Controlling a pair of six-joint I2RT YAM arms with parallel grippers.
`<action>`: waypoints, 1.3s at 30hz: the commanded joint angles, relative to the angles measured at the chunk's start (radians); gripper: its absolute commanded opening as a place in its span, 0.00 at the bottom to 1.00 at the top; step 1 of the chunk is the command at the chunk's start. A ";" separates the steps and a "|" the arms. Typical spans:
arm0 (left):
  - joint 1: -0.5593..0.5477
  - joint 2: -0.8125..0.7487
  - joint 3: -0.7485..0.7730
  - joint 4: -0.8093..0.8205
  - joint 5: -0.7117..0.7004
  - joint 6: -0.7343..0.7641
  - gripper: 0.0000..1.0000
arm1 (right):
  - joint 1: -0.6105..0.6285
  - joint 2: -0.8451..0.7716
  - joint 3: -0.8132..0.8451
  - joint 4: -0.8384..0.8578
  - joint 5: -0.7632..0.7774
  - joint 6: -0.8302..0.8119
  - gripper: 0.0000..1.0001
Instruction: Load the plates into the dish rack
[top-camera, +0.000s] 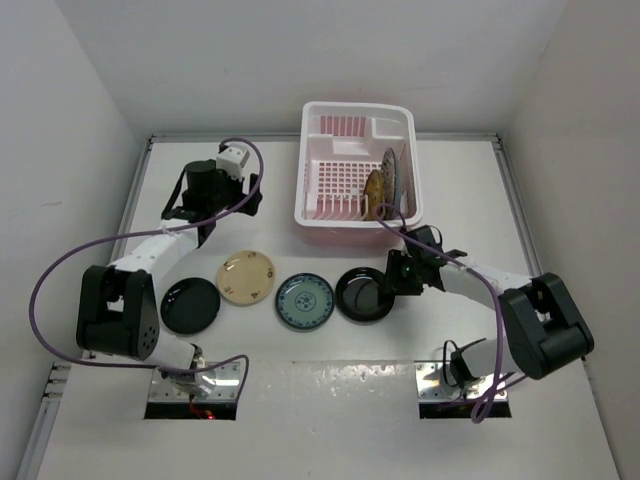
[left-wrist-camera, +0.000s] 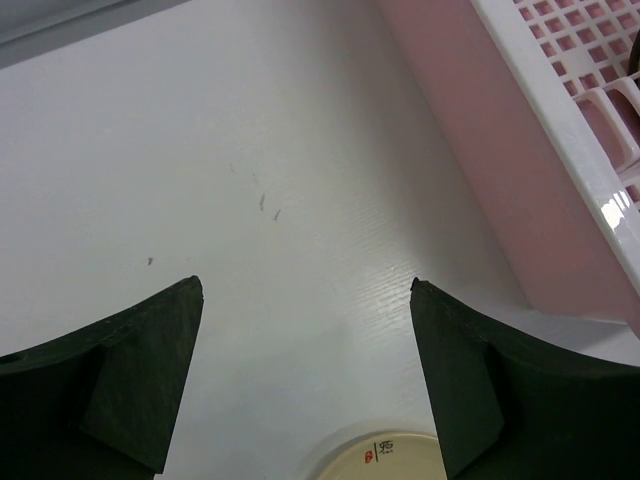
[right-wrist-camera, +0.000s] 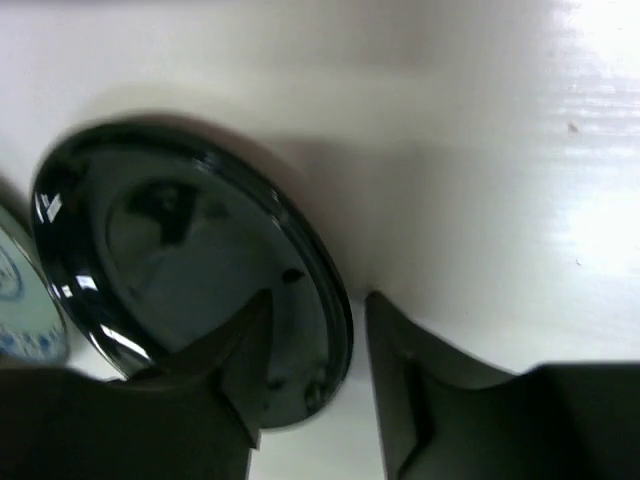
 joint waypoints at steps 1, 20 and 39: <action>-0.012 -0.056 -0.017 -0.002 -0.025 0.032 0.88 | -0.007 0.050 0.015 0.118 0.019 0.051 0.40; 0.006 -0.022 -0.038 0.094 0.006 0.041 0.88 | 0.188 -0.262 0.433 -0.341 0.068 -0.195 0.00; 0.137 0.231 0.221 0.029 -0.189 0.041 0.88 | 0.293 0.668 1.685 -0.657 1.258 -0.423 0.00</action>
